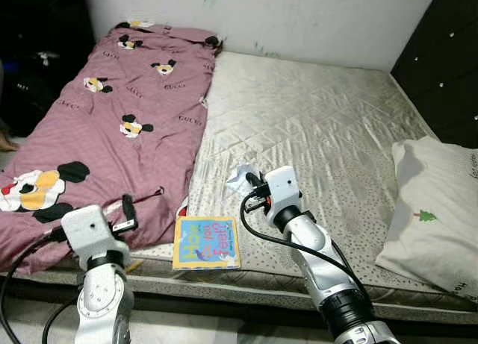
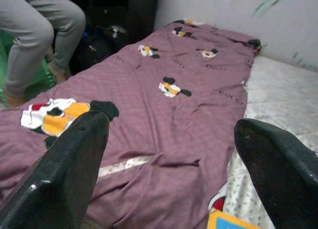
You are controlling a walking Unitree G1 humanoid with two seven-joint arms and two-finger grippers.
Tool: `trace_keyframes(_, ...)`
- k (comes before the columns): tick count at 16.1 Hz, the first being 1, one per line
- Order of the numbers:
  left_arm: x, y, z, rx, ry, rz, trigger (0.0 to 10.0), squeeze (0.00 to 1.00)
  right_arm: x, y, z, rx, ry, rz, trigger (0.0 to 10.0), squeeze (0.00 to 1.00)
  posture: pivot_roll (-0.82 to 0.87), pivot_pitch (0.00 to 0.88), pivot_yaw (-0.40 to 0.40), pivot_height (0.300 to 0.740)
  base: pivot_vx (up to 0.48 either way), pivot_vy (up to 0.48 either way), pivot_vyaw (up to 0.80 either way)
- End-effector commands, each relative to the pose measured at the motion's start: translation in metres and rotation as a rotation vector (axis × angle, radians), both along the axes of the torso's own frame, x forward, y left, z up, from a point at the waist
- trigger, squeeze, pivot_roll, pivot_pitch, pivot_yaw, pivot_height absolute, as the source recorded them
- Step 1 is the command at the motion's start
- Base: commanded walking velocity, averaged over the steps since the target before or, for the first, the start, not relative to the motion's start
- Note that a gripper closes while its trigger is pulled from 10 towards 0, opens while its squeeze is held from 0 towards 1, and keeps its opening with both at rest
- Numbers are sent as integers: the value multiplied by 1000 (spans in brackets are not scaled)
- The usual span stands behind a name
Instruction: Clean up the room
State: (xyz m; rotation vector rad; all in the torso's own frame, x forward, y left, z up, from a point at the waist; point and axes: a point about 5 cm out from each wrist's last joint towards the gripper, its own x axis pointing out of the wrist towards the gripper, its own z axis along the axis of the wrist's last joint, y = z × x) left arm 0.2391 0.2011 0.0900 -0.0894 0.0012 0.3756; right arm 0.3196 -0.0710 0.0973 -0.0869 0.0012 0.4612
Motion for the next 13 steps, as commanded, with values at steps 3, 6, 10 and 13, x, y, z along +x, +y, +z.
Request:
trace_keyframes(3,1,-2,-3,-55,28,-43,10000,0,-2,-18,-9,49,54,-91,10000,0,112,31,-106,740,0,0,0)
trace_keyframes(6,6,-3,-5,-60,34,-97,10000,0,-5,-25,-12,80,77,-134,10000,0,88,9,-82,740,0,0,-267)
trace_keyframes(10,16,-12,-3,-59,31,-168,10000,0,-8,-31,-17,92,98,-163,10000,0,68,5,-64,740,0,0,-355)
trace_keyframes(13,17,-14,-5,-84,36,-182,10000,0,-10,-33,-17,89,102,-164,10000,0,54,8,-63,740,0,0,0)
